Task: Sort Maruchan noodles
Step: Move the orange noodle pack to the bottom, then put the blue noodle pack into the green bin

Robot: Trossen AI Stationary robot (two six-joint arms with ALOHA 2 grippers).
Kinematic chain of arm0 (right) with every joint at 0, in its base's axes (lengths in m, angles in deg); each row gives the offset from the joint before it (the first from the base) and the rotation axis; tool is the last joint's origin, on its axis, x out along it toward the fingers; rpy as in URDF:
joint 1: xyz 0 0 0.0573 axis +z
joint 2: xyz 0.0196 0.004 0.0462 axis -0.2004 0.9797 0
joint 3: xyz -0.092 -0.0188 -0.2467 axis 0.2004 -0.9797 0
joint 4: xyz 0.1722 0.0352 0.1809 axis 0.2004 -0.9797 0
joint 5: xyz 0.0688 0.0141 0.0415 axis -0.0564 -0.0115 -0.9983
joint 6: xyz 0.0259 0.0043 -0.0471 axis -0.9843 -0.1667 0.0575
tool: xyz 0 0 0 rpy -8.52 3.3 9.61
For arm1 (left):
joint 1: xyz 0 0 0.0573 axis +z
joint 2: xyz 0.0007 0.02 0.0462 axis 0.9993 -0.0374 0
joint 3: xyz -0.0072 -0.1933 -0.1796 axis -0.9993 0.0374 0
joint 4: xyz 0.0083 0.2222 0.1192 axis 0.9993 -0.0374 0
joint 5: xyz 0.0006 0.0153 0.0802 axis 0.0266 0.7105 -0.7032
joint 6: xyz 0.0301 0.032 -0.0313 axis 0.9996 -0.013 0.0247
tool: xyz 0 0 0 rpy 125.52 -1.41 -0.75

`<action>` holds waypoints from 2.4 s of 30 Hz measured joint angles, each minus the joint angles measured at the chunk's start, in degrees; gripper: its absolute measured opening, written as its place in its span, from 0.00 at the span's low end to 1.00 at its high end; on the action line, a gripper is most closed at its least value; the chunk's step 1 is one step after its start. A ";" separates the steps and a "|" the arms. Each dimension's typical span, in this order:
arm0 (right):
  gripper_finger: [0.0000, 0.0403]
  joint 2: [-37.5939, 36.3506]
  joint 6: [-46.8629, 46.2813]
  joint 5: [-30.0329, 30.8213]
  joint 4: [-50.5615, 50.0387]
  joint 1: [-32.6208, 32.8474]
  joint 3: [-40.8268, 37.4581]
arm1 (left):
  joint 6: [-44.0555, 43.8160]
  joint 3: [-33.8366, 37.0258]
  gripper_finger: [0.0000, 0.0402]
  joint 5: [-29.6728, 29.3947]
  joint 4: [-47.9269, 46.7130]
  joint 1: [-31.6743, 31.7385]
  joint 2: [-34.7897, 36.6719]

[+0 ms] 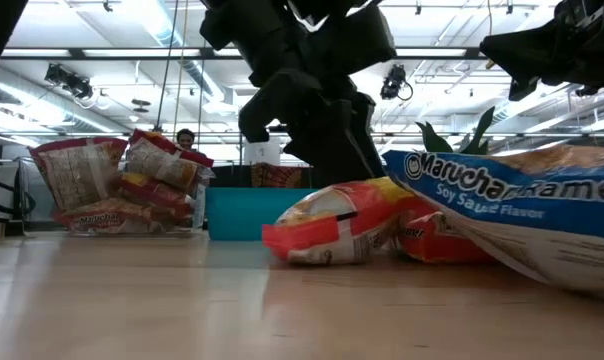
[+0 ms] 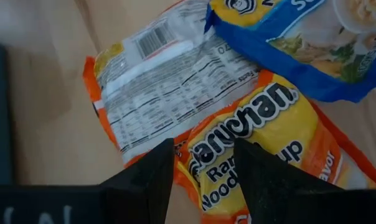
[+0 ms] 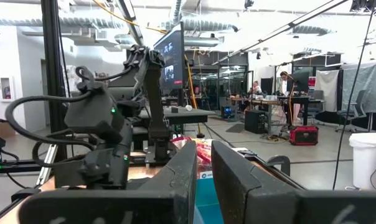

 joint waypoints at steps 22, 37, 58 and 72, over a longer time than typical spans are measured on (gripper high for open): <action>0.14 0.00 0.00 0.02 0.00 0.00 0.00 | 14.24 -2.07 0.43 -4.53 2.43 -3.12 0.20; 0.14 0.00 0.00 0.02 0.00 0.00 0.00 | 15.79 -1.80 0.43 2.71 2.41 -2.27 -0.34; 0.14 0.00 0.00 0.04 0.00 0.00 0.00 | 19.07 -1.81 0.39 -2.33 6.95 -4.58 -0.34; 0.14 0.02 0.00 0.03 -0.02 0.00 0.00 | 23.27 -1.85 0.39 -5.42 8.38 -4.87 -0.09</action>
